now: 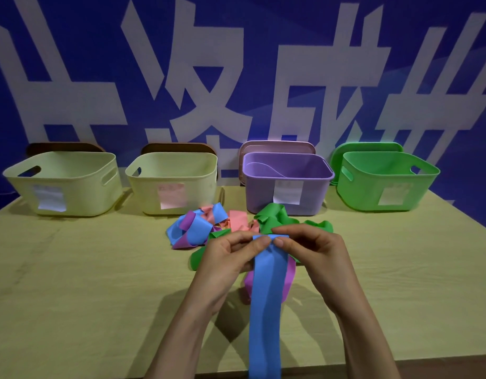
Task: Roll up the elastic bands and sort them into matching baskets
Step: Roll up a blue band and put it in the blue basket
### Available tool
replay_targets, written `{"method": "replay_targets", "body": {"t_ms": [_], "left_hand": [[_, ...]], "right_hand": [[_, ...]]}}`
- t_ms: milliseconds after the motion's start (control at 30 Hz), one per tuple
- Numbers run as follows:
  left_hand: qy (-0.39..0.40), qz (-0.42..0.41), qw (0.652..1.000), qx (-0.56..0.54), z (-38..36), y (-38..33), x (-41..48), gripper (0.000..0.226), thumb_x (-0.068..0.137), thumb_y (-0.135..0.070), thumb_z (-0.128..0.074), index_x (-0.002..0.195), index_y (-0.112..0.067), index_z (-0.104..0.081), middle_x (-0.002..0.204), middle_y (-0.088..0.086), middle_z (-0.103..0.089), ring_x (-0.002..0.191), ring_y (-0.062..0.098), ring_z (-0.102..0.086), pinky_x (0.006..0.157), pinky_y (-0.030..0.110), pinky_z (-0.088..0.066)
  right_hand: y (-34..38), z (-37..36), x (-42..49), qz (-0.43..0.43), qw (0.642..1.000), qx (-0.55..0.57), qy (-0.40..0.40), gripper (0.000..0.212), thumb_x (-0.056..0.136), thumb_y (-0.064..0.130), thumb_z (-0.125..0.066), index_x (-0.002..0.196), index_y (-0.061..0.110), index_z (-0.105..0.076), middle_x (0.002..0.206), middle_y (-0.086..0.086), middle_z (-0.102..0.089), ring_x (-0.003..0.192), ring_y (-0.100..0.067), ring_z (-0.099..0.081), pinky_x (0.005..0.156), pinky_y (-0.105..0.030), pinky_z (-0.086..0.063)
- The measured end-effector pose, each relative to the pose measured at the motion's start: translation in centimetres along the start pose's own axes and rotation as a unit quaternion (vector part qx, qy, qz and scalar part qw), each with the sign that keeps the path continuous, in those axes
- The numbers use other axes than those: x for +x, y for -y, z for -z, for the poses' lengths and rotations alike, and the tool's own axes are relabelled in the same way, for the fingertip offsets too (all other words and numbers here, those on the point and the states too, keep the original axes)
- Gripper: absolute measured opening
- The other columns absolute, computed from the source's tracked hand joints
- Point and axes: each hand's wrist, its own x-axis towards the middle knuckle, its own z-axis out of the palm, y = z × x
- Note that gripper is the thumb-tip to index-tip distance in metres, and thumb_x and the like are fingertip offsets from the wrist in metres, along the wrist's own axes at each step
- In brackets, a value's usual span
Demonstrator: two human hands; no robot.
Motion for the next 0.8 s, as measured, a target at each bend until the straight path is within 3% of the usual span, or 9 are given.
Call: {"method": "replay_targets", "body": {"t_ms": [67,200,300,400,467,633,733,800], "left_hand": [[-0.012,-0.001,1.0,-0.004,-0.05,-0.04,0.07,0.028,0.067,-0.026,-0.07,0.09,-0.01,-0.072,0.083,0.006,-0.074,0.08,0.018,-0.071,0.066,0.023,-0.056],[-0.047,-0.022,0.999,0.0,-0.32,-0.04,0.03,0.009,0.077,-0.006,-0.069,0.081,-0.014,-0.073,0.077,0.002,-0.073,0.074,0.013,-0.069,0.062,0.02,-0.055],[-0.075,-0.046,0.996,0.029,-0.39,-0.08,-0.09,0.013,0.08,-0.006,-0.069,0.082,-0.018,-0.072,0.076,-0.004,-0.073,0.074,0.009,-0.068,0.06,0.017,-0.051],[-0.088,-0.069,0.992,0.062,-0.44,0.04,-0.12,0.013,0.08,-0.009,-0.071,0.08,-0.022,-0.072,0.078,-0.009,-0.073,0.078,0.006,-0.069,0.061,0.015,-0.05],[-0.091,-0.075,0.99,0.074,-0.53,0.12,-0.1,0.014,0.079,-0.008,-0.071,0.079,-0.022,-0.072,0.078,-0.011,-0.072,0.078,0.004,-0.068,0.061,0.015,-0.049],[-0.055,-0.047,0.996,0.049,-0.35,0.0,0.03,0.015,0.078,-0.01,-0.072,0.09,-0.018,-0.072,0.092,0.002,-0.073,0.087,0.014,-0.07,0.069,0.022,-0.053],[-0.043,-0.008,0.999,0.031,-0.18,0.01,-0.04,0.025,0.077,-0.013,-0.072,0.102,-0.013,-0.069,0.097,0.007,-0.072,0.085,0.014,-0.07,0.066,0.021,-0.052],[-0.028,-0.002,1.0,0.01,-0.21,-0.03,-0.13,0.027,0.075,-0.018,-0.071,0.1,-0.007,-0.069,0.093,0.008,-0.073,0.083,0.015,-0.07,0.064,0.021,-0.052]], "right_hand": [[0.03,-0.02,-0.05,0.002,1.0,0.004,0.003,0.023,0.074,0.0,-0.073,0.084,0.021,-0.075,0.083,0.006,-0.075,0.081,-0.006,-0.069,0.071,-0.017,-0.051],[0.02,-0.01,-0.14,0.002,1.0,0.009,0.016,0.027,0.071,-0.003,-0.075,0.088,0.018,-0.074,0.087,0.004,-0.075,0.084,-0.007,-0.07,0.072,-0.017,-0.052],[0.08,-0.01,-0.15,-0.008,1.0,0.013,0.025,0.024,0.073,0.016,-0.074,0.096,0.019,-0.072,0.09,0.004,-0.074,0.084,-0.007,-0.069,0.071,-0.015,-0.051],[0.16,-0.27,-0.08,-0.012,0.999,-0.004,0.04,0.006,0.082,0.018,-0.068,0.083,0.021,-0.073,0.077,0.007,-0.073,0.073,-0.001,-0.064,0.065,-0.012,-0.046],[-0.07,-0.26,-0.01,-0.01,0.999,-0.012,0.032,0.014,0.084,0.011,-0.066,0.08,0.022,-0.073,0.075,0.006,-0.073,0.072,-0.001,-0.063,0.064,-0.013,-0.047],[-0.45,-0.1,-0.07,-0.008,1.0,0.005,0.008,0.01,0.081,0.011,-0.069,0.083,0.019,-0.074,0.079,0.001,-0.073,0.076,-0.007,-0.064,0.067,-0.018,-0.049],[-0.41,0.18,-0.1,-0.014,1.0,0.006,0.004,0.015,0.079,0.009,-0.071,0.088,0.02,-0.074,0.084,0.002,-0.074,0.08,-0.008,-0.067,0.07,-0.021,-0.051],[-0.29,0.35,-0.09,-0.013,1.0,0.004,0.009,0.021,0.078,0.004,-0.071,0.089,0.021,-0.074,0.086,0.004,-0.075,0.083,-0.008,-0.068,0.07,-0.022,-0.052]]}}
